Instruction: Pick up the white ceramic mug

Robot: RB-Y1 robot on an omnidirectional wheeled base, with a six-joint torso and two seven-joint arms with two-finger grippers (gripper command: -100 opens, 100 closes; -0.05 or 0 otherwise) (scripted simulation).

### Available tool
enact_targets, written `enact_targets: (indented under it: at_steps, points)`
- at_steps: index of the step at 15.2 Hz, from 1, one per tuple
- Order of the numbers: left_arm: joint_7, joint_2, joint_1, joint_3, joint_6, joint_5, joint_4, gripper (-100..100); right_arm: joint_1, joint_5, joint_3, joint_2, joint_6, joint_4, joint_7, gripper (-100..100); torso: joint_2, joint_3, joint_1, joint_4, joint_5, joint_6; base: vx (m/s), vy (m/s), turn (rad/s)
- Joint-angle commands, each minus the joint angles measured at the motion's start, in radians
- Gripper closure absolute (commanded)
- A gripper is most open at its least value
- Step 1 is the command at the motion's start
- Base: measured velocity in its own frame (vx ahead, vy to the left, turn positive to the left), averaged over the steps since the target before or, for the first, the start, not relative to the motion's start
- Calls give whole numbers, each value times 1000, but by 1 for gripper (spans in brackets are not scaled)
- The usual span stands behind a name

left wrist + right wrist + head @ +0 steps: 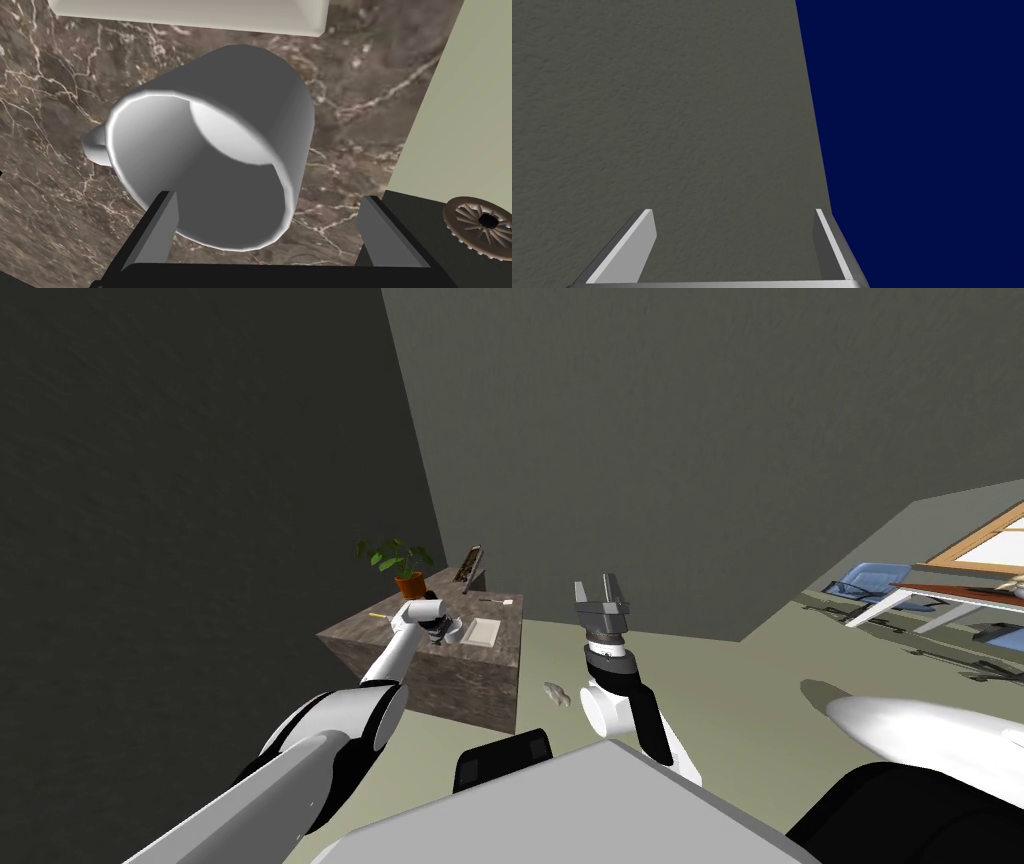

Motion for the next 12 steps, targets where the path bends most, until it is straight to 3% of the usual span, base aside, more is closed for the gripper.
enact_targets:
  at_steps: [1,12]
  points:
    - [-5,0,-35,2,50,6,43,-100,0,0,0,0,0,0,0,0,0,0,0,0,0,0,34,5,10]
    - [-16,-3,-139,6,229,23,172,-100,0,0,0,0,0,0,0,0,0,0,0,0,0,0,37,7,3]
